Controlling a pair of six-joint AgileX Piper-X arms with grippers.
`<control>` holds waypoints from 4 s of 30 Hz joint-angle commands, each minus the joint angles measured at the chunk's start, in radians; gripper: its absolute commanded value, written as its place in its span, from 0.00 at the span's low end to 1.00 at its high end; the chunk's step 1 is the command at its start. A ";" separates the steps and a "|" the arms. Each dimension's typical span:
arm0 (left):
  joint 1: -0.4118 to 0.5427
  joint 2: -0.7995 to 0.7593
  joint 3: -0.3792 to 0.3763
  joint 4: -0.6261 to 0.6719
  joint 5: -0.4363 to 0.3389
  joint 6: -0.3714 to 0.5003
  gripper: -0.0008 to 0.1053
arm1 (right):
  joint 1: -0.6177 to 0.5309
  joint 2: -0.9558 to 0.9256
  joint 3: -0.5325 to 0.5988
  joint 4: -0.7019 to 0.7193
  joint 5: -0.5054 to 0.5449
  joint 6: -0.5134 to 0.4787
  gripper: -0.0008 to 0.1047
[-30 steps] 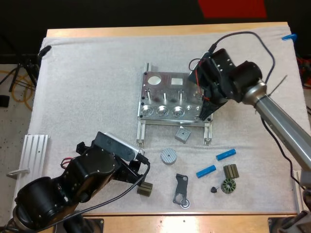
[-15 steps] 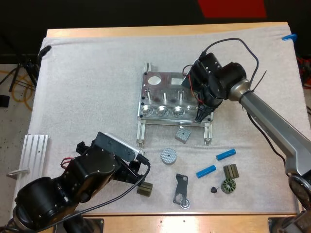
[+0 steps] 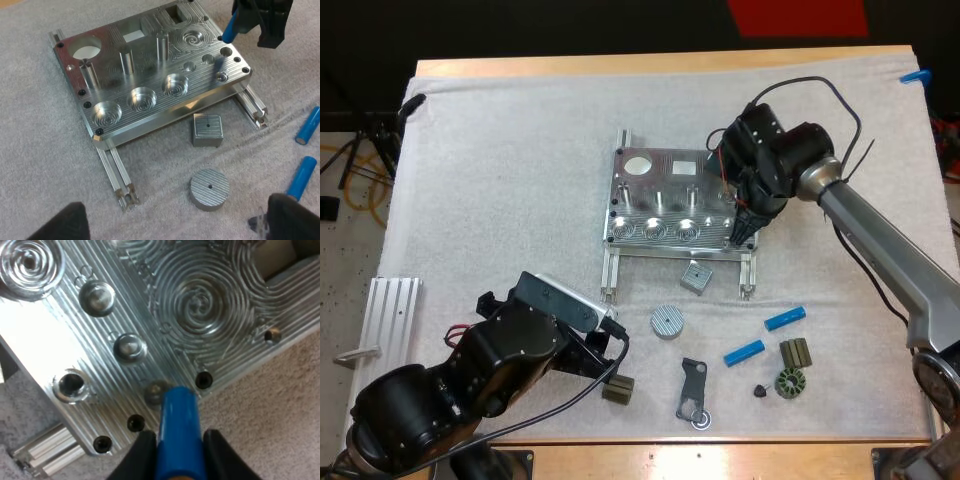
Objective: Load cells from right to left
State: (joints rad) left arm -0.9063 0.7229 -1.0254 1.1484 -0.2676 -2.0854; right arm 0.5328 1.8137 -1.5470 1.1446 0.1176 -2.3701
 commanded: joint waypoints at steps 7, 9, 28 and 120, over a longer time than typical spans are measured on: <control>-0.001 -0.004 -0.008 -0.002 -0.020 0.000 0.67 | -0.001 0.003 -0.008 -0.001 -0.027 -0.009 0.01; -0.001 -0.004 -0.008 -0.002 -0.020 0.000 0.67 | -0.001 0.009 -0.008 -0.001 -0.027 -0.009 0.01; -0.001 -0.004 -0.008 -0.002 -0.020 0.000 0.67 | -0.001 0.030 -0.008 0.033 -0.047 0.018 0.01; -0.001 -0.004 -0.008 -0.010 -0.020 0.003 0.67 | -0.001 0.025 -0.006 -0.051 0.064 0.062 0.34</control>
State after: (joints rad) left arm -0.9063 0.7229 -1.0254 1.1461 -0.2684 -2.0820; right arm 0.5393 1.8631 -1.5507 1.1072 0.1783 -2.3119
